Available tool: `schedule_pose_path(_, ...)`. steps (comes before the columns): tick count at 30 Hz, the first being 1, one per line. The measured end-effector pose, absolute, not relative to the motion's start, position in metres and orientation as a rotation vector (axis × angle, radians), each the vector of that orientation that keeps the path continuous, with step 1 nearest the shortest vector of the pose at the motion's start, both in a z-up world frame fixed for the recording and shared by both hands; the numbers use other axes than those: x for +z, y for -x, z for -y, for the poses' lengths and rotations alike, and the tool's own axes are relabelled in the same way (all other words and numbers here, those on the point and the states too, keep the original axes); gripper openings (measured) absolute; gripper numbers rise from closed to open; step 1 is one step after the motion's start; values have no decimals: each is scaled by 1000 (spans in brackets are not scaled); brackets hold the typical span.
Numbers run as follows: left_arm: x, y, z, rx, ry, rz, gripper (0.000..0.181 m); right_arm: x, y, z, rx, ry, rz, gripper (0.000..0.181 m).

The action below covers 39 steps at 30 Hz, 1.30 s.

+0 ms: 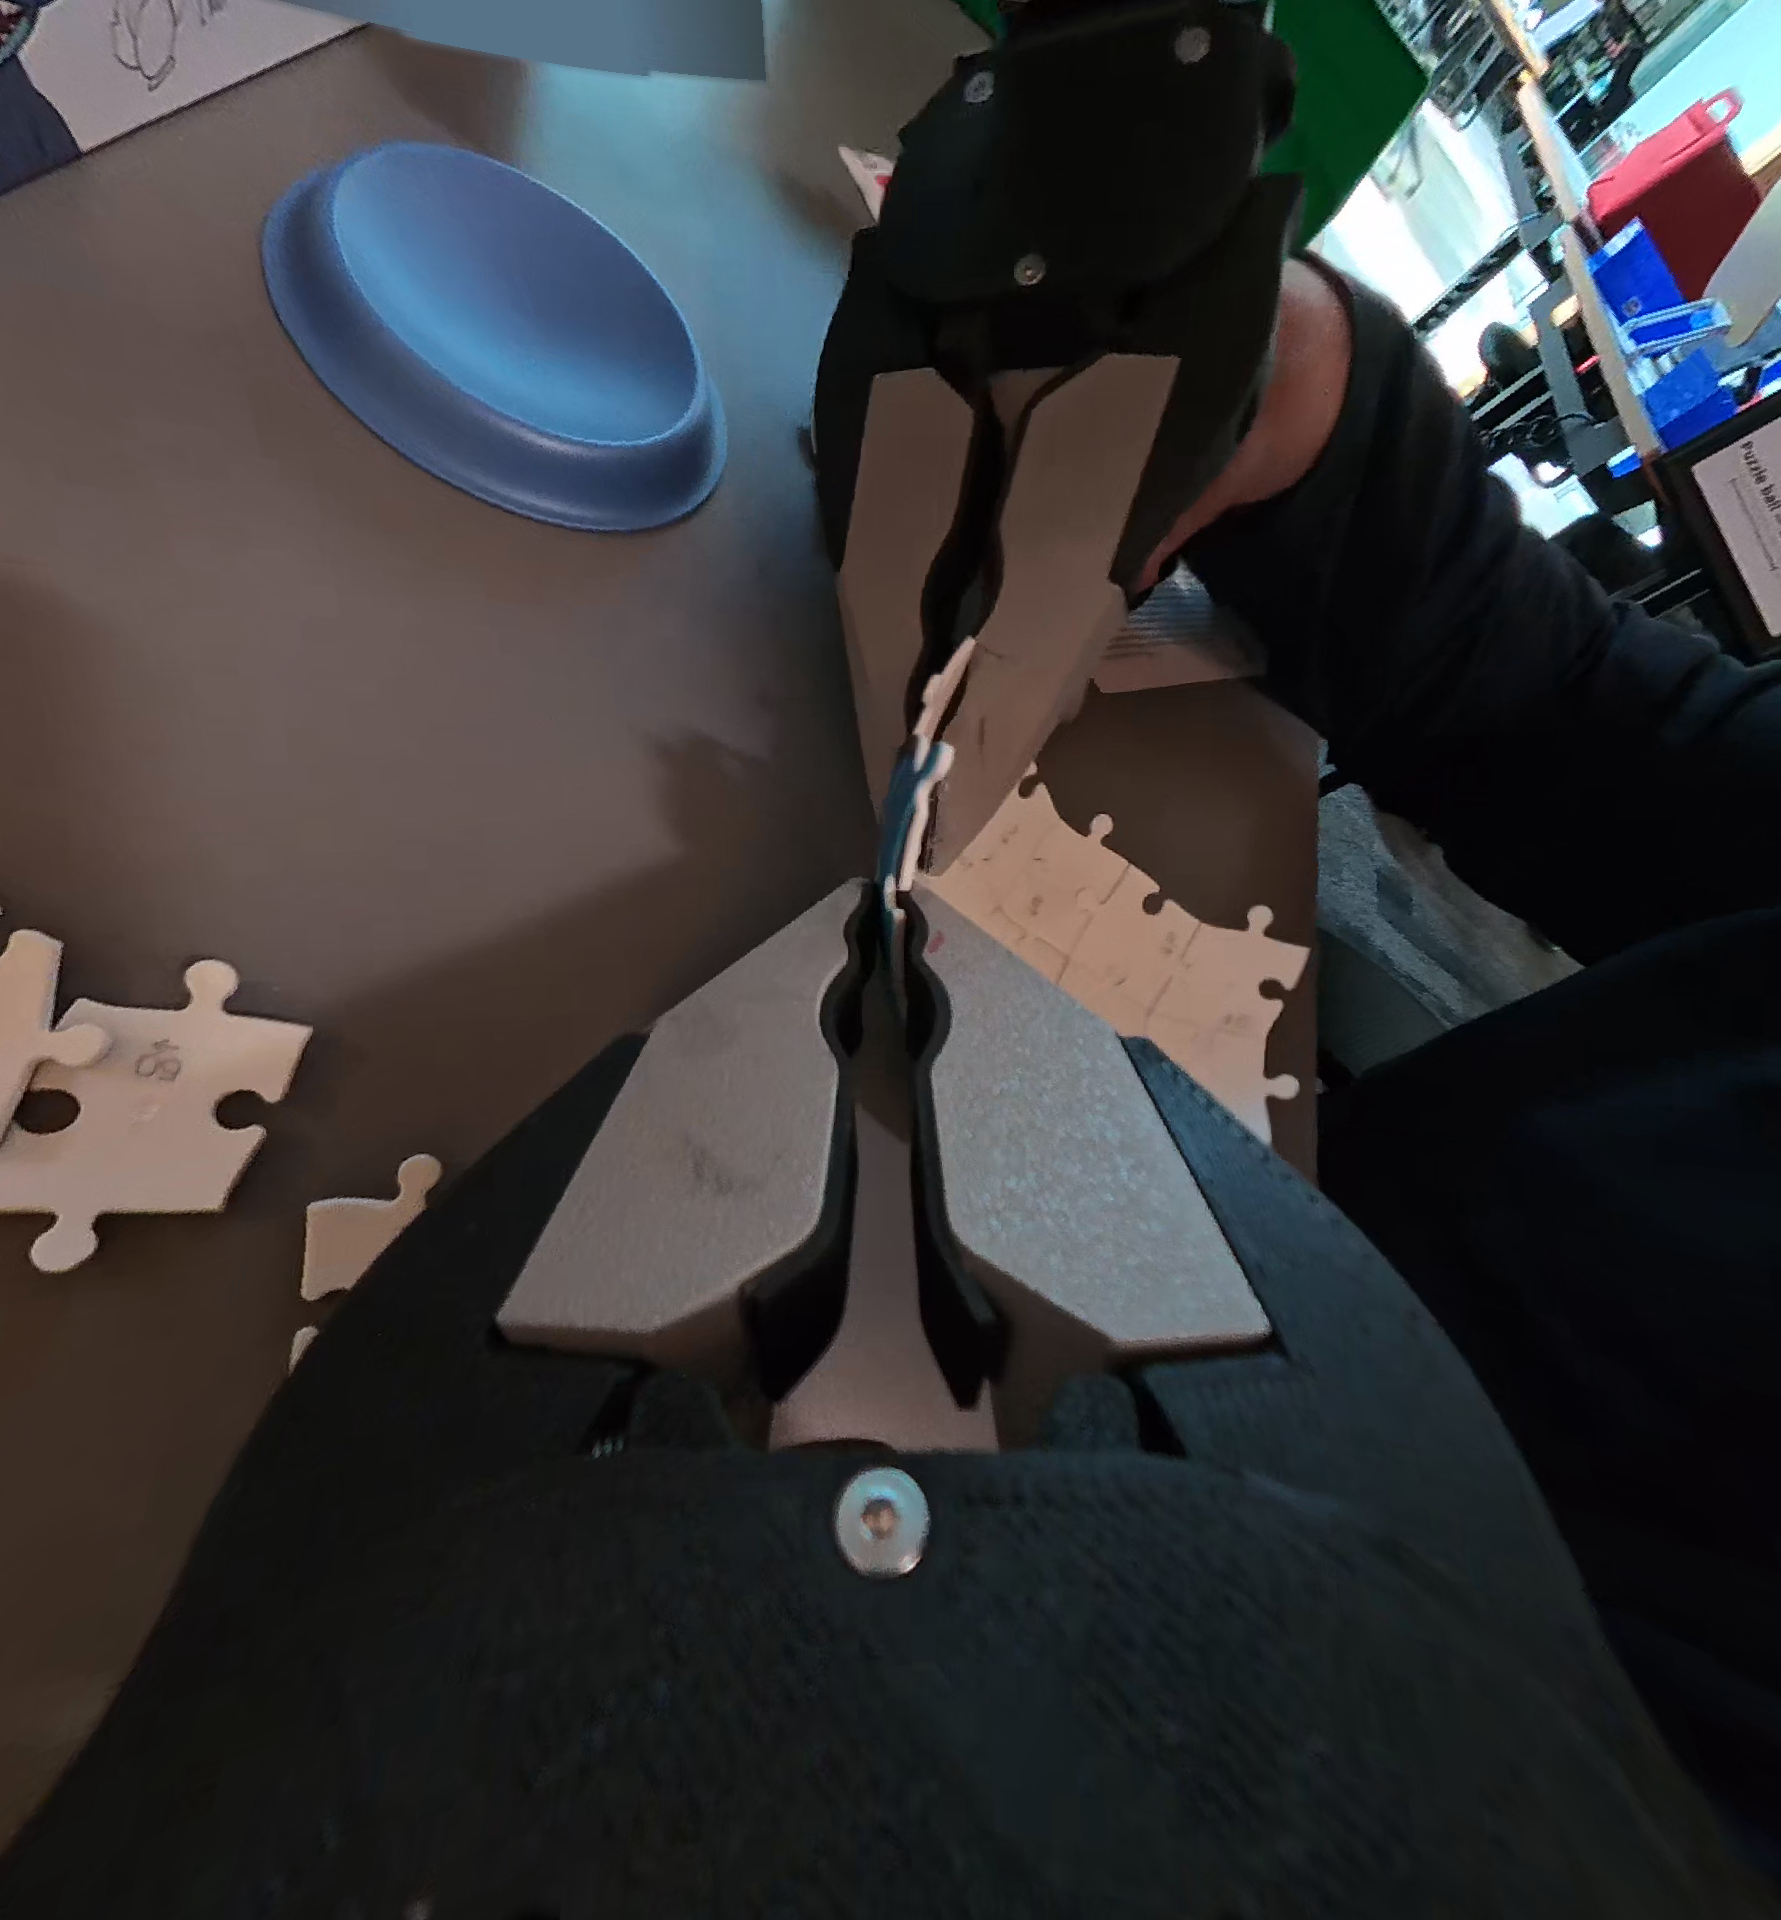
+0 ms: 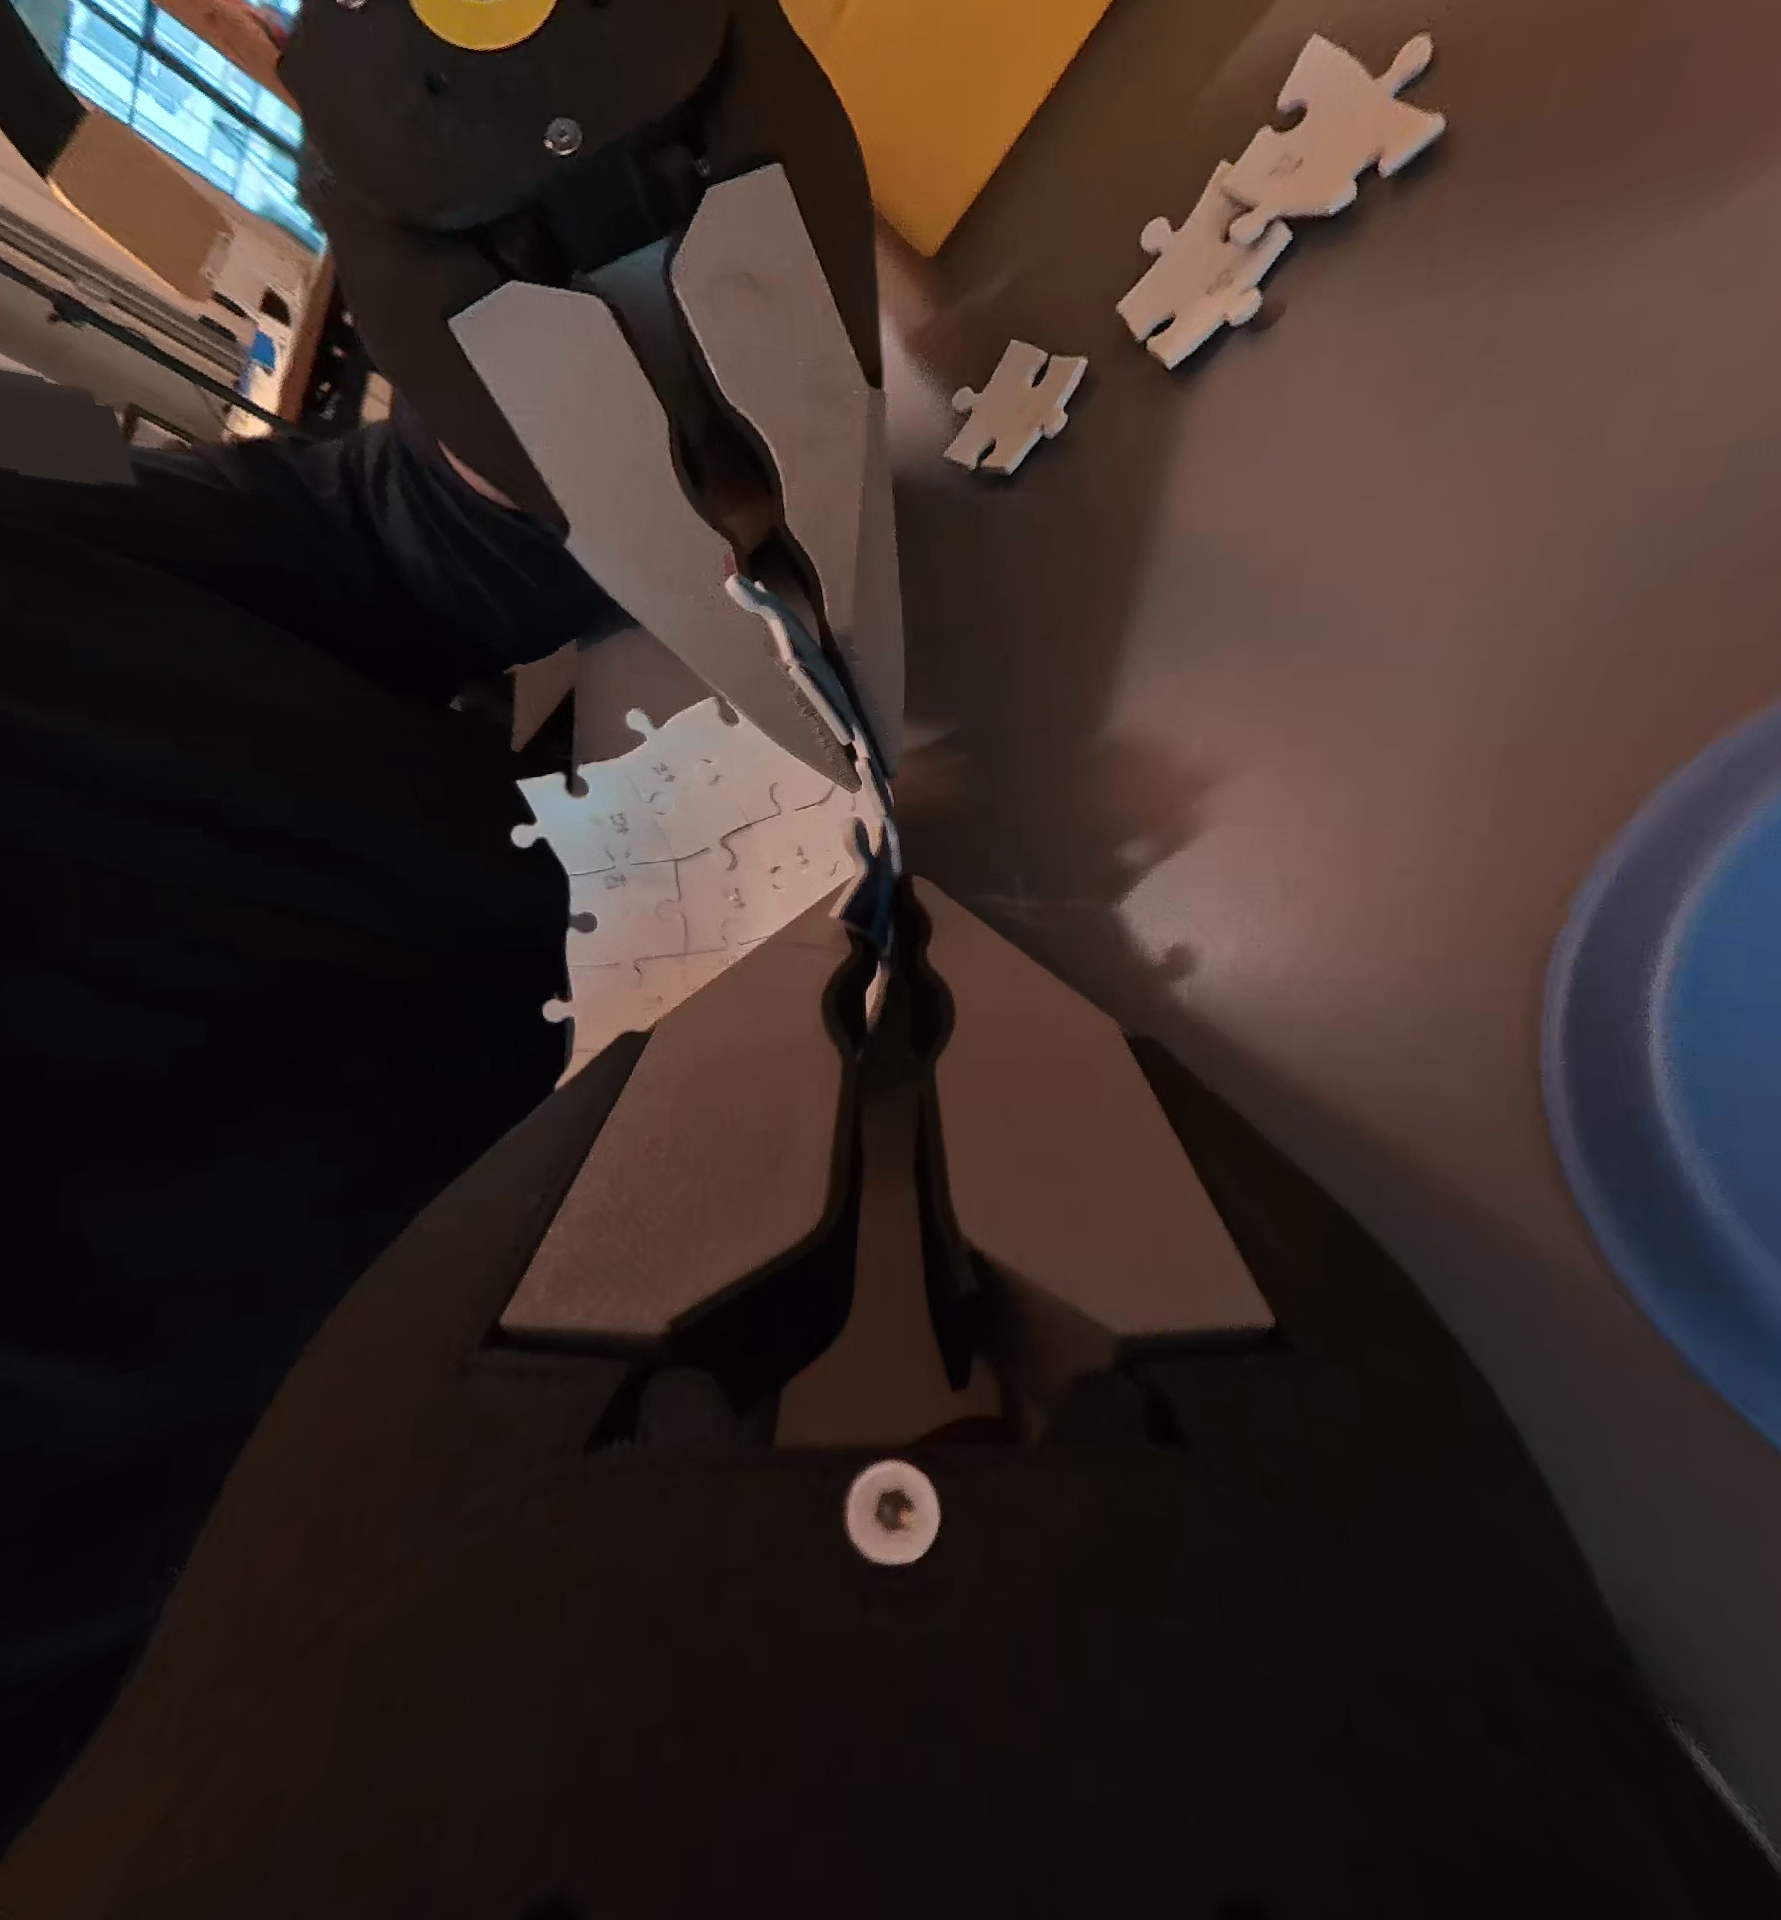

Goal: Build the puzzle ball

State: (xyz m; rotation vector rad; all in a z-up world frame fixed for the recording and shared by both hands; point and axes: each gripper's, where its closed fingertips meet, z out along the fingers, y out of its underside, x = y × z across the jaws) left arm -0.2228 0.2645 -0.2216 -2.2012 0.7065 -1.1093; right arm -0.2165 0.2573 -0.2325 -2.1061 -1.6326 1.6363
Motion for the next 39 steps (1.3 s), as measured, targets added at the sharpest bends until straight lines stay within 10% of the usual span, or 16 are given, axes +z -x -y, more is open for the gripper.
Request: schedule_pose_path(39,-218,221,-258,-1088,2185,-775,0,-229,219,-253,1495,2037,1691,0)
